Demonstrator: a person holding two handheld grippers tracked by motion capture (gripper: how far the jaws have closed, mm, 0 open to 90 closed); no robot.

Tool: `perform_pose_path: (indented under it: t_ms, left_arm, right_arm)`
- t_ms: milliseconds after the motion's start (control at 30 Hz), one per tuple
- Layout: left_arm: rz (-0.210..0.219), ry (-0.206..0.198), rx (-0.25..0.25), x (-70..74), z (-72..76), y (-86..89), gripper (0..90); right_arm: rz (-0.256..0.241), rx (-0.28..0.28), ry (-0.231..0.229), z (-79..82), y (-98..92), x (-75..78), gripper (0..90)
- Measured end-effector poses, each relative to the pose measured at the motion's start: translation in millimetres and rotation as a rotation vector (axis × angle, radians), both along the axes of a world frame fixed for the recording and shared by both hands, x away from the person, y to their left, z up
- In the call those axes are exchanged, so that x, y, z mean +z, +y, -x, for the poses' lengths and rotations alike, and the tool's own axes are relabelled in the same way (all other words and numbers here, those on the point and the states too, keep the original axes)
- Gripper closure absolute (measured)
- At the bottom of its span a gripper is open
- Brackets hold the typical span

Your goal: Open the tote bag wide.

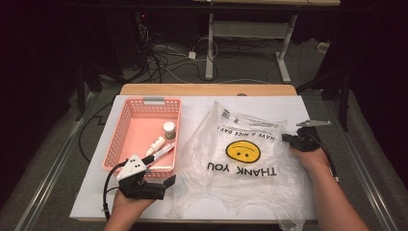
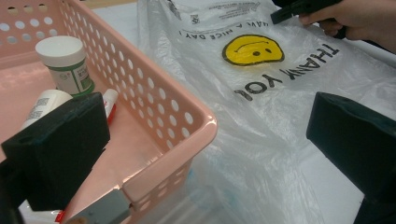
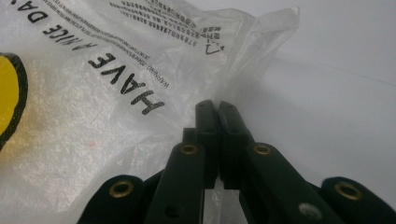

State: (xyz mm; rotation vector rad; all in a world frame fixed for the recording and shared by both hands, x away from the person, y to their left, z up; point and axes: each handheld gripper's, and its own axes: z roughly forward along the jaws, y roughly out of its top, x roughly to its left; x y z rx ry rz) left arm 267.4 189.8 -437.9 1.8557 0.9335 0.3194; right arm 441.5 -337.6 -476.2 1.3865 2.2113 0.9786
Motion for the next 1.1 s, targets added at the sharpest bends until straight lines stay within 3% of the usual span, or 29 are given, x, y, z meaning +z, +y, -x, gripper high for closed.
perform_pose_path:
  t_ms: [400, 500, 600, 833, 900, 933, 1000, 1067, 1100]
  left_arm:
    - [-0.015, -0.022, -0.012, 8.5, 5.0, 4.3, 0.0]
    - [-0.040, -0.034, -0.022, 6.9, 13.0, 8.7, 0.0]
    - [-0.024, -0.040, -0.019, 4.8, 19.2, 14.5, 0.0]
    - [-0.022, -0.050, -0.021, 6.2, 16.4, 15.7, 0.0]
    - [-0.026, -0.046, -0.019, 4.7, 14.8, 17.5, 0.0]
    - [-0.025, -0.042, -0.015, 3.9, 13.7, 18.6, 0.0]
    - [-0.019, -0.037, -0.009, 2.8, 12.0, 20.7, 0.0]
    - [-0.019, -0.037, -0.005, 2.7, 11.5, 21.3, 0.0]
    - [-0.017, -0.039, -0.004, 2.9, 11.5, 21.4, 0.0]
  right_arm:
    - [-0.040, -0.146, -0.029, -1.5, -30.4, 9.2, 90.0]
    - [-0.048, -0.168, -0.036, -1.5, -35.9, 11.1, 90.0]
    - [-0.075, -0.227, -0.052, -1.6, -47.6, 13.2, 90.0]
    - [-0.112, -0.302, -0.074, -8.0, -63.7, 13.0, 90.0]
    - [-0.125, -0.332, -0.073, -11.5, -70.8, 13.4, 90.0]
    - [-0.137, -0.373, -0.070, -13.6, -78.2, 14.4, 90.0]
    - [-0.138, -0.382, -0.084, -14.4, -82.8, 14.5, 90.0]
    - [-0.154, -0.441, -0.091, -11.3, -91.1, 16.4, 90.0]
    - [-0.154, -0.441, -0.091, -11.3, -91.1, 16.4, 90.0]
